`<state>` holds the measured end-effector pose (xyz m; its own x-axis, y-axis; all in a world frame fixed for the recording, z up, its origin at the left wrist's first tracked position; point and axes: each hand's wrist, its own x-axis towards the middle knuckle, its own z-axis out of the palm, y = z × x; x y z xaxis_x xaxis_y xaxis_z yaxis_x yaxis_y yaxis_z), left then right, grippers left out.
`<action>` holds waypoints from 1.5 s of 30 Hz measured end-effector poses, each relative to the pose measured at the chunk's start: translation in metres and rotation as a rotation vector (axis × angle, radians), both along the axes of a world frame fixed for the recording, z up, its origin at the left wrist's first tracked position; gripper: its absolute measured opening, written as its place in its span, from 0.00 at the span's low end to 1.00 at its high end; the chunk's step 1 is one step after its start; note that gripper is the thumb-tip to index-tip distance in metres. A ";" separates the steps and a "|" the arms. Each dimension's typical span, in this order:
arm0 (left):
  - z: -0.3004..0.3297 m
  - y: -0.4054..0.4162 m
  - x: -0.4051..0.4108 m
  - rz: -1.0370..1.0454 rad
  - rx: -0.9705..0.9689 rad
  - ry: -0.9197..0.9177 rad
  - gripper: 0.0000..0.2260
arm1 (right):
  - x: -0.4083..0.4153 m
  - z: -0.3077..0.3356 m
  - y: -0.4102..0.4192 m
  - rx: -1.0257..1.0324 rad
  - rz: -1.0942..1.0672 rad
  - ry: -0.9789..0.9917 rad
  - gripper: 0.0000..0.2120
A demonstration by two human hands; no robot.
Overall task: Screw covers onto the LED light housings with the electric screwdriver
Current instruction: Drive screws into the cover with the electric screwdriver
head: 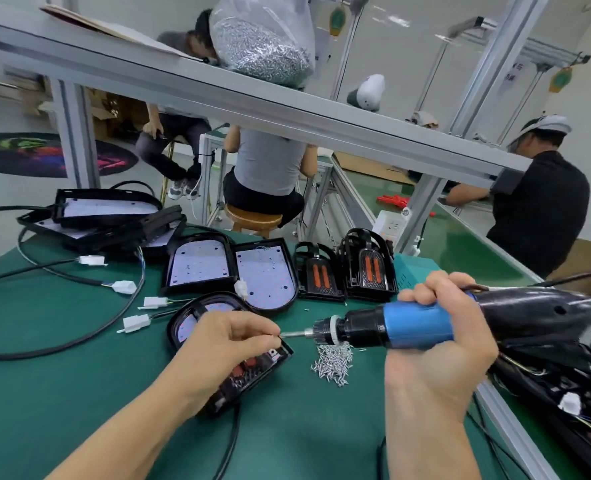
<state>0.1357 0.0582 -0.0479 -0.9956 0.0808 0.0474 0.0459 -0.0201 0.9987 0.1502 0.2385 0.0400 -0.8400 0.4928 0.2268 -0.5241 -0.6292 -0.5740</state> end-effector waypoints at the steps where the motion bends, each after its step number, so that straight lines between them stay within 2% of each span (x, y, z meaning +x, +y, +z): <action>1: -0.001 -0.005 0.004 0.006 0.036 -0.008 0.05 | 0.000 -0.003 -0.003 -0.022 0.016 0.028 0.10; 6: -0.003 -0.024 0.019 0.045 0.072 0.021 0.08 | 0.001 -0.004 -0.019 -0.020 0.110 0.048 0.09; 8: -0.002 -0.030 0.023 0.056 0.092 0.037 0.05 | 0.003 -0.004 -0.027 0.011 0.122 0.046 0.08; 10: -0.003 -0.033 0.026 0.060 0.095 0.054 0.07 | 0.003 -0.004 -0.033 0.014 0.136 0.032 0.08; 13: -0.006 -0.037 0.028 0.065 0.089 0.069 0.05 | 0.003 -0.005 -0.037 0.019 0.136 0.022 0.08; 20: -0.011 -0.044 0.030 0.072 0.087 0.086 0.06 | 0.004 -0.008 -0.045 0.044 0.161 0.031 0.09; 27: -0.017 -0.054 0.031 0.115 -0.118 0.131 0.09 | 0.001 -0.015 -0.055 0.127 0.184 0.028 0.08; 31: -0.024 -0.062 0.027 0.237 -0.432 0.188 0.09 | -0.001 -0.027 -0.063 0.259 0.161 0.017 0.09; 36: -0.036 -0.056 0.029 0.195 -0.713 0.360 0.06 | 0.001 -0.040 -0.073 0.459 0.185 0.035 0.12; 39: -0.042 -0.054 0.029 0.179 -0.784 0.375 0.06 | 0.003 -0.043 -0.078 0.523 0.208 0.036 0.09; 45: -0.044 -0.053 0.028 0.186 -0.804 0.386 0.06 | 0.005 -0.044 -0.083 0.592 0.194 0.044 0.13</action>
